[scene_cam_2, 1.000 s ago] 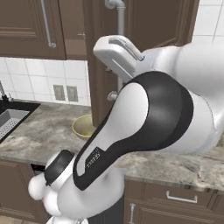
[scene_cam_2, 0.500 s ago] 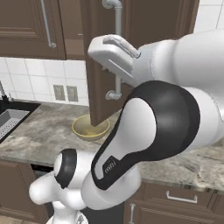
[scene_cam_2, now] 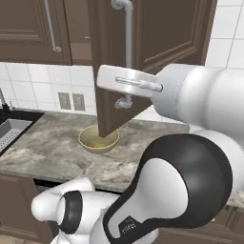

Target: Open the cabinet and setup a tea strainer by placing it in the bowl upright.

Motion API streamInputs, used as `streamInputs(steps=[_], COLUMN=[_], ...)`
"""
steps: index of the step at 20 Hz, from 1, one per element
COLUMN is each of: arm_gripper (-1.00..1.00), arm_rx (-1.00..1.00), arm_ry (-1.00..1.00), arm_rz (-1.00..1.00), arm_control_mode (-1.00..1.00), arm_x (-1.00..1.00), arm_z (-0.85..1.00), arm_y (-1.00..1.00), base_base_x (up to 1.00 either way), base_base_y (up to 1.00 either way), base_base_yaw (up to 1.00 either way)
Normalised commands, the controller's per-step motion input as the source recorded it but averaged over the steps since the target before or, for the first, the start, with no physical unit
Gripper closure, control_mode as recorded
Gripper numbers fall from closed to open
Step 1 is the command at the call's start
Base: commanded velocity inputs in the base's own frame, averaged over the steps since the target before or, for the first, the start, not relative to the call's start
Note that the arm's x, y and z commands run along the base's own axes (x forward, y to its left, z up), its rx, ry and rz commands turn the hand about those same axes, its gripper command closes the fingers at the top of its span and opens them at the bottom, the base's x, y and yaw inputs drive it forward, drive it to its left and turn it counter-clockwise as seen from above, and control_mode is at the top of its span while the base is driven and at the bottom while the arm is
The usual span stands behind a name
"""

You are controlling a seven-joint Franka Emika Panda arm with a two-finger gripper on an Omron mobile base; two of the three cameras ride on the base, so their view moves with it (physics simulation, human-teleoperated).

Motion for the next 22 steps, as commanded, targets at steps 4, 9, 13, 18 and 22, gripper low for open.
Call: streamInputs(steps=[4, 9, 13, 18, 22], arm_gripper=[-1.0, -1.0, -1.0, -1.0, -1.0], arm_rx=[-0.13, -0.36, -0.42, -0.44, -0.46], arm_ry=[-0.08, -0.03, 0.0, 0.01, 0.06], arm_rz=[-0.08, -0.3, -0.34, -0.3, -0.3], arm_control_mode=[-1.0, -1.0, -1.0, -1.0, -1.0], arm_x=[-0.73, -0.84, -0.77, -0.62, -0.37], arm_z=[0.0, 0.0, 0.0, -0.02, -0.02], arm_y=[0.09, 0.56, 0.6, 0.65, 0.49], base_base_x=[0.0, 0.0, 0.0, 0.0, 0.0], base_base_y=[0.0, 0.0, 0.0, 0.0, 0.0], base_base_yaw=[0.0, 0.0, 0.0, 0.0, 0.0])
